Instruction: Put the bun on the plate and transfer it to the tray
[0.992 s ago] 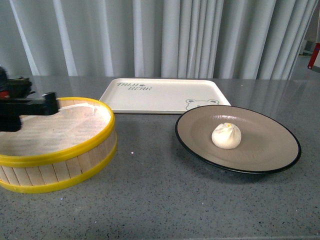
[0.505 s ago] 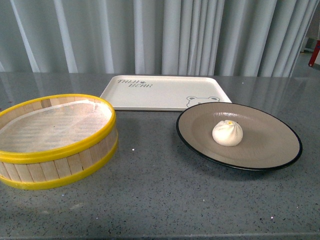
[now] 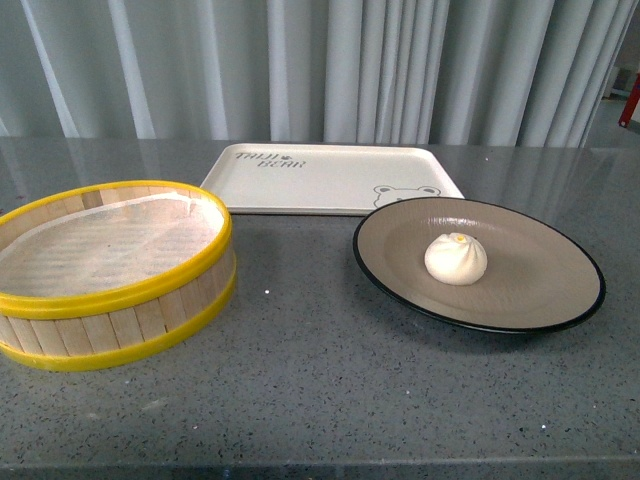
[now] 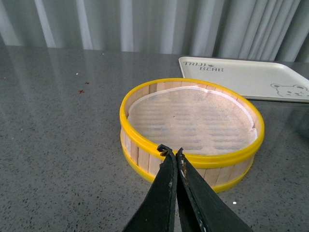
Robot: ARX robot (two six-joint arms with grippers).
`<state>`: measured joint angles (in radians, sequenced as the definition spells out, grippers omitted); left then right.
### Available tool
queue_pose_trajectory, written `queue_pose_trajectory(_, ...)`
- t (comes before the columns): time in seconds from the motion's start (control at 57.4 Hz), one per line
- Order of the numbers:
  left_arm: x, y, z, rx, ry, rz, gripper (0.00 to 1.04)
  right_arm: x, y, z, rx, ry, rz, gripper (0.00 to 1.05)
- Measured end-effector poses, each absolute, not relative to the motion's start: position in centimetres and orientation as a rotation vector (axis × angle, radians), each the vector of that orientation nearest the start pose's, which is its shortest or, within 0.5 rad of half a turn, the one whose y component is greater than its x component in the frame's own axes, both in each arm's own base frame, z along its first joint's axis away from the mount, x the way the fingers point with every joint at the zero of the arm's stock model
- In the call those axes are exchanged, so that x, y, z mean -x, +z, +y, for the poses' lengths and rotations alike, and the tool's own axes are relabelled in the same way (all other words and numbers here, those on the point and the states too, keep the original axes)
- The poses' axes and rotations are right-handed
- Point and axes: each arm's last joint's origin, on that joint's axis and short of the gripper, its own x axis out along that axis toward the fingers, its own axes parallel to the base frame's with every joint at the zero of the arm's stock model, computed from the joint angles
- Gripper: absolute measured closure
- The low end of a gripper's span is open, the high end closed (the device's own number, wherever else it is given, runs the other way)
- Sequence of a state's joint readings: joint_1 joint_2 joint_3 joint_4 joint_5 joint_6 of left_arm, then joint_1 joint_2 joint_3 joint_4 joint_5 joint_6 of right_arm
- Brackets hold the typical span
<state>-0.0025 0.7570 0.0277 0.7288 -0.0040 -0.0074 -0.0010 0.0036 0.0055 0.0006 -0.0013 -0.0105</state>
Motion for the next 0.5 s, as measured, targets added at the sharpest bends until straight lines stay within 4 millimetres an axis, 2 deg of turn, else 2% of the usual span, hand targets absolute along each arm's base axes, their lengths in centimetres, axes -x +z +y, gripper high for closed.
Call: queue_pose_trajectory(0.505, -12.6, 17.5, 0.0, 0.007, -0.002, -0.026, 1.01, -9.8, 16.5, 0.0, 0.010, 0.000, -0.002, 0.08)
